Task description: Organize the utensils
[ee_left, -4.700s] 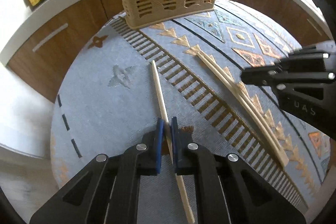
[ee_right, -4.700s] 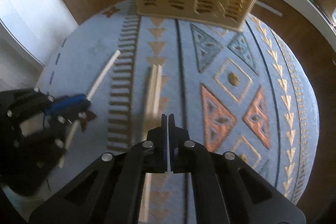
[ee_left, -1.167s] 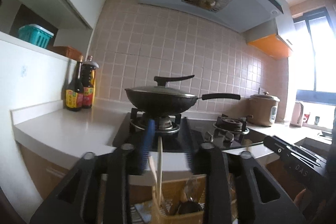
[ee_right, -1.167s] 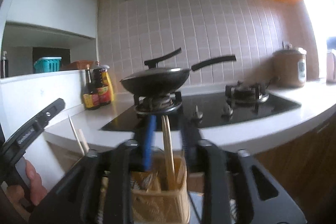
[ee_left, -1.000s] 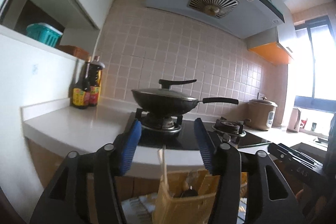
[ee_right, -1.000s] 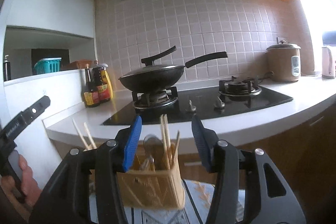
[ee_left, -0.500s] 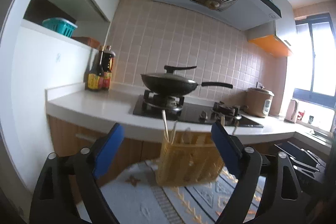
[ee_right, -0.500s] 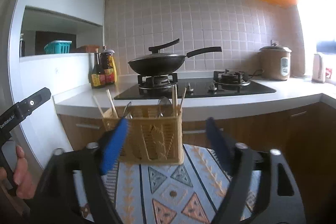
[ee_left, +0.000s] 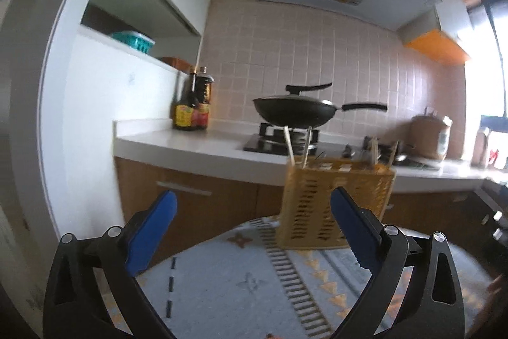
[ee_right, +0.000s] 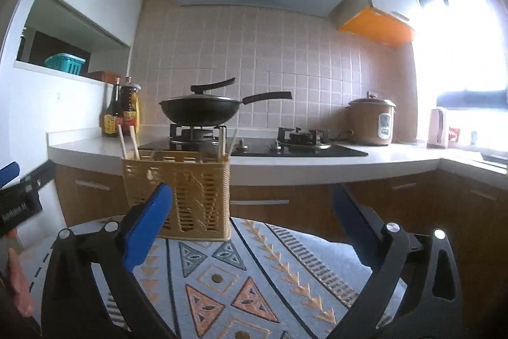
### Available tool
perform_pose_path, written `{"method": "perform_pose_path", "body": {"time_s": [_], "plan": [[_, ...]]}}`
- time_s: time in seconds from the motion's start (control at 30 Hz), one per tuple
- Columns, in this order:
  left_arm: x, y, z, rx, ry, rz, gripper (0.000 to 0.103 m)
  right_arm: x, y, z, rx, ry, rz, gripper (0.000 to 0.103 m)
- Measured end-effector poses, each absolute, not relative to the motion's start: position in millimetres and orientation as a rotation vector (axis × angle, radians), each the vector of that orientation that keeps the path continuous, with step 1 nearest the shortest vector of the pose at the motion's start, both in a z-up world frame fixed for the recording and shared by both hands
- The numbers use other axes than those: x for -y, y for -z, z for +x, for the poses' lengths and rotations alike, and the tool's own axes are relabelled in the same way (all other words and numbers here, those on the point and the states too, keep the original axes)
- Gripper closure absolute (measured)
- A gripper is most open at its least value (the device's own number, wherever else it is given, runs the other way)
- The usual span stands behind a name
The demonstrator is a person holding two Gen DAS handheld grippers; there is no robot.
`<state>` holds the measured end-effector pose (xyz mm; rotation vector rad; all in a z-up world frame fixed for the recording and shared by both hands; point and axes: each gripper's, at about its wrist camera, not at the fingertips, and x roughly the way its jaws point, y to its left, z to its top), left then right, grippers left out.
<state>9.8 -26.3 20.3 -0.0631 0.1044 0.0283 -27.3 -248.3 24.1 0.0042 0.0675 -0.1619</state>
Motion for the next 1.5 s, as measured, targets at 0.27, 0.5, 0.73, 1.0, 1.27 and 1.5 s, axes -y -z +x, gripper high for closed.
{"method": "perform_pose_path", "body": {"time_s": [0.27,0.5,0.73,1.0,1.27,1.5], "plan": [[43.4,-12.3,10.5,-0.128,-0.031,0.038,0.008,253.4,-14.4,-25.4,-0.095,0.165,-0.016,0.007],[39.0,-10.1,17.0,-0.165,-0.020,0.020,0.008,249.4,-13.7,-26.0,-0.109,0.136,-0.033,0.007],[40.5,-9.4,17.9,-0.169,-0.027,0.033,0.008,255.6,-12.6,-21.8,-0.135,0.137,-0.005,0.007],[44.7,-7.0,18.2,-0.179,-0.013,0.050,0.008,251.7,-10.3,-19.4,-0.149,0.132,-0.021,0.007],[44.5,-6.1,18.4,-0.185,-0.010,0.043,0.008,247.9,-8.8,-18.5,-0.154,0.124,-0.035,0.007],[44.7,-6.6,19.1,-0.190,-0.008,0.043,0.008,248.9,-8.8,-17.5,-0.160,0.126,-0.032,0.007]]}}
